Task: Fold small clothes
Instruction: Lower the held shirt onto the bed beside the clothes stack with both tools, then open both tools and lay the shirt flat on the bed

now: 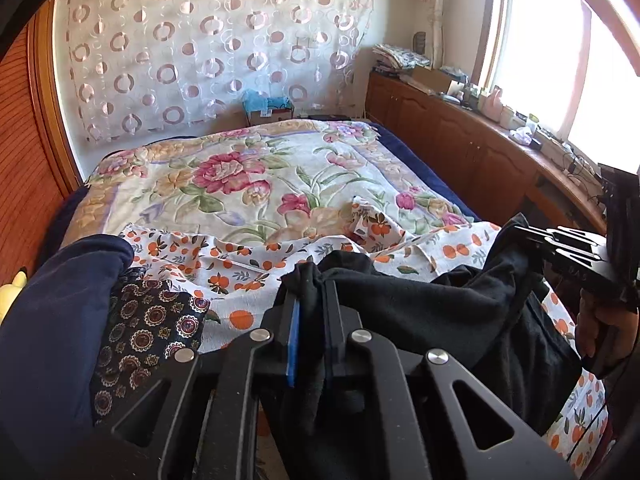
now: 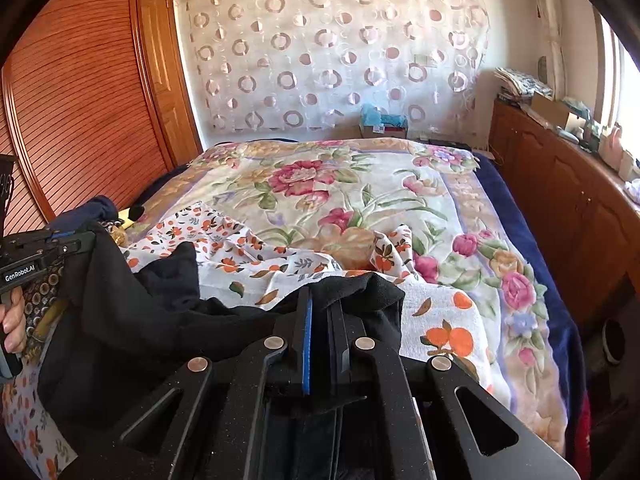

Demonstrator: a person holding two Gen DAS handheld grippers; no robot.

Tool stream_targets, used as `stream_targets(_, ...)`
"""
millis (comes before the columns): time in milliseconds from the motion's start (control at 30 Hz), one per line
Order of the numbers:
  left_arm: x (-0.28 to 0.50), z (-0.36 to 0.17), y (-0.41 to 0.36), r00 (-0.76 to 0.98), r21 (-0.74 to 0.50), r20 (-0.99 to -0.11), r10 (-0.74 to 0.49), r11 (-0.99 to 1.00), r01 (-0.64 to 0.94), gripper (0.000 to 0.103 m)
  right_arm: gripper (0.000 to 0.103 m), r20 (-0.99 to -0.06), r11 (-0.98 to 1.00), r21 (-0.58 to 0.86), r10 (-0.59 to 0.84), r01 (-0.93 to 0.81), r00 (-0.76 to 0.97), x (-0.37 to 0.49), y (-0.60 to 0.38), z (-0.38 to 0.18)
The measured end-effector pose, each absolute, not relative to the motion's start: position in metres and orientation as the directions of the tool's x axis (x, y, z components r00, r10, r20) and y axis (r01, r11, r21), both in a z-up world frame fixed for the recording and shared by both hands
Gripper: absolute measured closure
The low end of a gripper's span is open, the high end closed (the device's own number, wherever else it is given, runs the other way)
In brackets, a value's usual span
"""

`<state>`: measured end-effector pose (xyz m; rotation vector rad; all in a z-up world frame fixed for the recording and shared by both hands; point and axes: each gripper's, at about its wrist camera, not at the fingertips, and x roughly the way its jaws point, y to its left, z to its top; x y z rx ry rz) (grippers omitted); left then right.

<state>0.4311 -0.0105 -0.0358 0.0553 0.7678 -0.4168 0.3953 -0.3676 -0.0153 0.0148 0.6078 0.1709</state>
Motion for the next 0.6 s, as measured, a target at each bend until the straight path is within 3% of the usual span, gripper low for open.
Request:
stream_targets(67,0.43,-0.036,-0.011,0.644,-0.087,-0.685,-0.34,0.916,0.391,0.084,0.098,-0.573,0.987,0.056,0.157,-0.153,0.805,0.397,-0.366,-0.018)
stream_targets(133,0.423,-0.032,-0.011,0.651,-0.081,-0.679,-0.339,0.916,0.392,0.057,0.098,-0.578,0.988,0.053,0.151,-0.148,0.802,0.398,-0.364,-0.018)
stream_targets(233,0.411,-0.023,-0.014,0.669,-0.074,-0.656,-0.35,0.911,0.405,0.028,0.098,-0.585,0.988,0.045,0.146,-0.147,0.798,0.4,-0.364,-0.016)
stream_targets(333,0.393,-0.014,-0.018,0.663,-0.075,-0.645,-0.381,0.894,0.441,0.024,0.098,-0.59,0.987,0.042,0.148,-0.153,0.794,0.404,-0.363,-0.012)
stream_targets(433,0.377,-0.016,-0.021,0.631,-0.093,-0.663,-0.402,0.881,0.464,0.024,0.089,-0.597,0.988,0.034,0.139,-0.148,0.79,0.402,-0.367,-0.007)
stream_targets(500,0.368,-0.025,-0.023,0.597,-0.114,-0.686,-0.416,0.872,0.477,0.024,0.08,-0.59,0.989,0.023,0.132,-0.146,0.797,0.398,-0.371,-0.004)
stream_targets(567,0.362,-0.034,-0.027,0.571,-0.114,-0.711,-0.411,0.868,0.483,0.024,0.058,-0.583,0.989,0.017,0.132,-0.15,0.802,0.391,-0.375,-0.001)
stream_targets(600,0.359,-0.038,-0.029,0.57,-0.102,-0.717,-0.402,0.869,0.484,0.024,0.056,-0.578,0.988,0.018,0.137,-0.155,0.804,0.386,-0.375,0.001)
